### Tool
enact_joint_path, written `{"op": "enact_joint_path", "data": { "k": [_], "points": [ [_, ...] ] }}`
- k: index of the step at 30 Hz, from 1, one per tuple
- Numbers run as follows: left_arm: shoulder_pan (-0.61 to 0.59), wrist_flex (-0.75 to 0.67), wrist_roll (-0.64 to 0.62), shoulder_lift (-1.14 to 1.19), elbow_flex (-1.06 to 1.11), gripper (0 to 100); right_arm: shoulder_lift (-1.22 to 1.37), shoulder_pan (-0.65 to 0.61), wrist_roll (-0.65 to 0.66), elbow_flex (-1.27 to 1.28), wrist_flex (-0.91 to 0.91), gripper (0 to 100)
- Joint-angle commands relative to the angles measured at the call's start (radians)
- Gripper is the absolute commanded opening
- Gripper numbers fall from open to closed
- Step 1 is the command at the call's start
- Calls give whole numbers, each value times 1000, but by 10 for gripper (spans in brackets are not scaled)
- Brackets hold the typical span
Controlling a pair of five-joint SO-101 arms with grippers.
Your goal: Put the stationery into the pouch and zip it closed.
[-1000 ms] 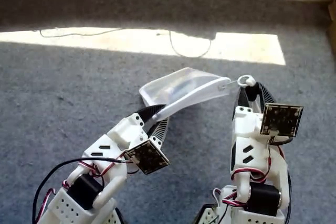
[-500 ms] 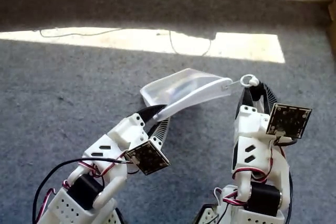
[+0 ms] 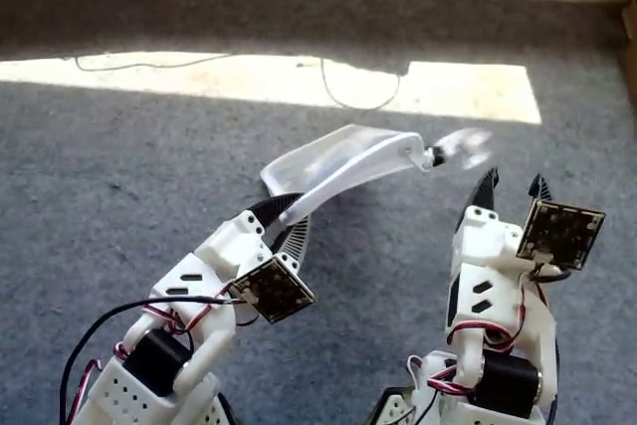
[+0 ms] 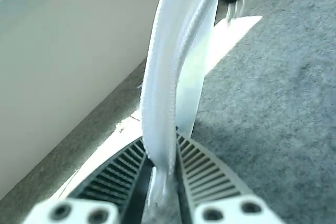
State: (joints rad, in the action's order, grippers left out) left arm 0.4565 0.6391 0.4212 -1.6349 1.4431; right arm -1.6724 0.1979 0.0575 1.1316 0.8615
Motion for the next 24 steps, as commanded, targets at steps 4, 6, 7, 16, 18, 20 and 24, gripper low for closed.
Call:
{"op": "enact_joint_path", "data": {
  "k": [4,6,7,16,18,20,24],
  "points": [
    [-31,2,-9,-12,-28,6,-153,-7,2,-196,120,170],
    [-31,3,-11,-12,-33,6,-171,-7,28,-228,159,170],
    [-33,3,-11,-12,-33,6,-165,-7,48,-246,177,170],
    [-70,127,-48,-4,-108,6,-159,-7,84,-280,320,166],
    [-68,184,-55,-2,-139,6,-159,-7,84,-277,354,166],
    [-64,226,-55,-7,-156,6,-159,-12,84,-277,394,166],
    [-62,262,-55,-12,-157,6,-159,-104,84,-277,515,164]
  ]
}}
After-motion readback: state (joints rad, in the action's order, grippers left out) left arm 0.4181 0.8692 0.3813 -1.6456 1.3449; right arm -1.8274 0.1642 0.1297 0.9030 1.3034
